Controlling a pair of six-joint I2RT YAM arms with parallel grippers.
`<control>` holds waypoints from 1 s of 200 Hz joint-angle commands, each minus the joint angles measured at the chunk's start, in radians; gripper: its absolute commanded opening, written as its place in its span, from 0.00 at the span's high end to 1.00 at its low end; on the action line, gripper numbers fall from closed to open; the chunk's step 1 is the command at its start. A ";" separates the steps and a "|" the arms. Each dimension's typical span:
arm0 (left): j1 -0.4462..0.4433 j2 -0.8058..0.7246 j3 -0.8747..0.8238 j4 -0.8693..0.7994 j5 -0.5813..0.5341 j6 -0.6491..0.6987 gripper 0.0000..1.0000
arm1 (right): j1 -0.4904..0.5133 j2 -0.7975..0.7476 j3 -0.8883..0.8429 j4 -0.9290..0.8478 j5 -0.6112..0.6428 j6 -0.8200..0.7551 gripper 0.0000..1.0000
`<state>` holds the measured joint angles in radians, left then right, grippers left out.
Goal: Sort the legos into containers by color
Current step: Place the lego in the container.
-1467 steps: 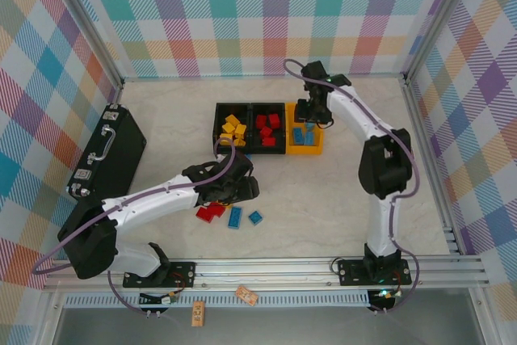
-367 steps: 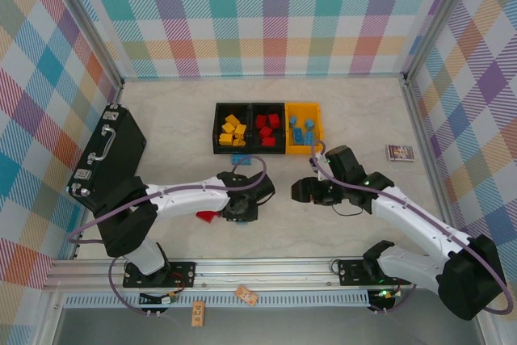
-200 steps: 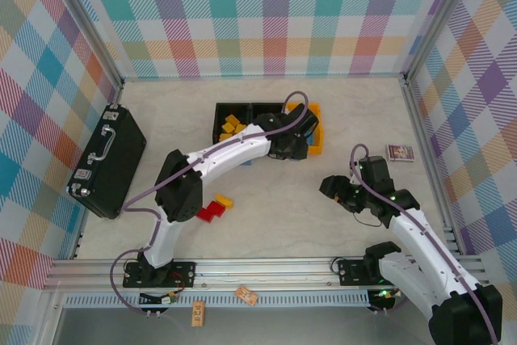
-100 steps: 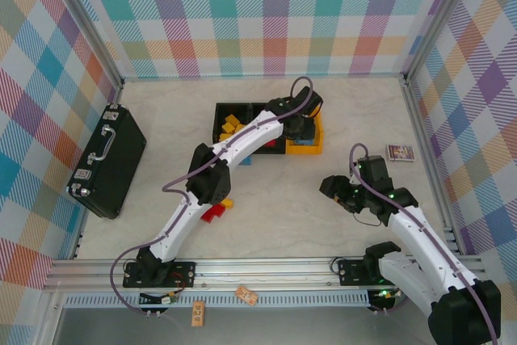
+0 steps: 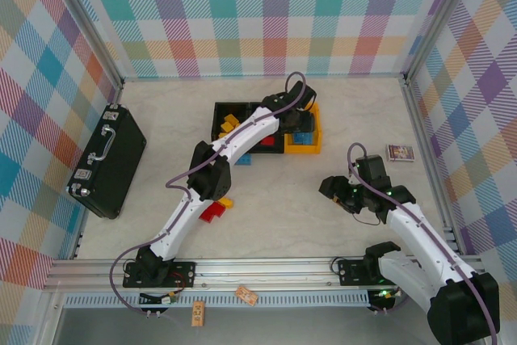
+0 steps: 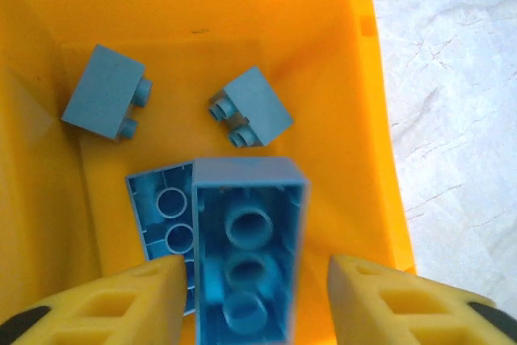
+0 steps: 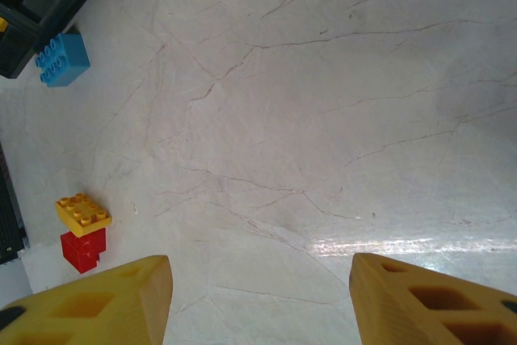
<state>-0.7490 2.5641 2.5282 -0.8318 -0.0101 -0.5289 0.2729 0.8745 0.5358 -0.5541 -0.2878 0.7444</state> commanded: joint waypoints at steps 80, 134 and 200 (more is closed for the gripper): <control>-0.046 -0.270 -0.234 0.108 0.023 0.000 0.46 | -0.009 0.011 0.054 0.007 -0.023 -0.060 0.40; -0.051 -0.591 -0.724 0.274 0.002 -0.023 0.45 | 0.021 0.056 0.132 0.002 -0.054 -0.142 0.39; -0.050 -0.971 -1.310 0.480 -0.227 -0.029 0.38 | 0.197 0.147 0.193 0.147 -0.044 -0.186 0.34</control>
<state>-0.8001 1.7004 1.3457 -0.4522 -0.1207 -0.5541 0.4213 0.9951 0.6846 -0.4953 -0.3183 0.6018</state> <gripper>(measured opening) 0.619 0.648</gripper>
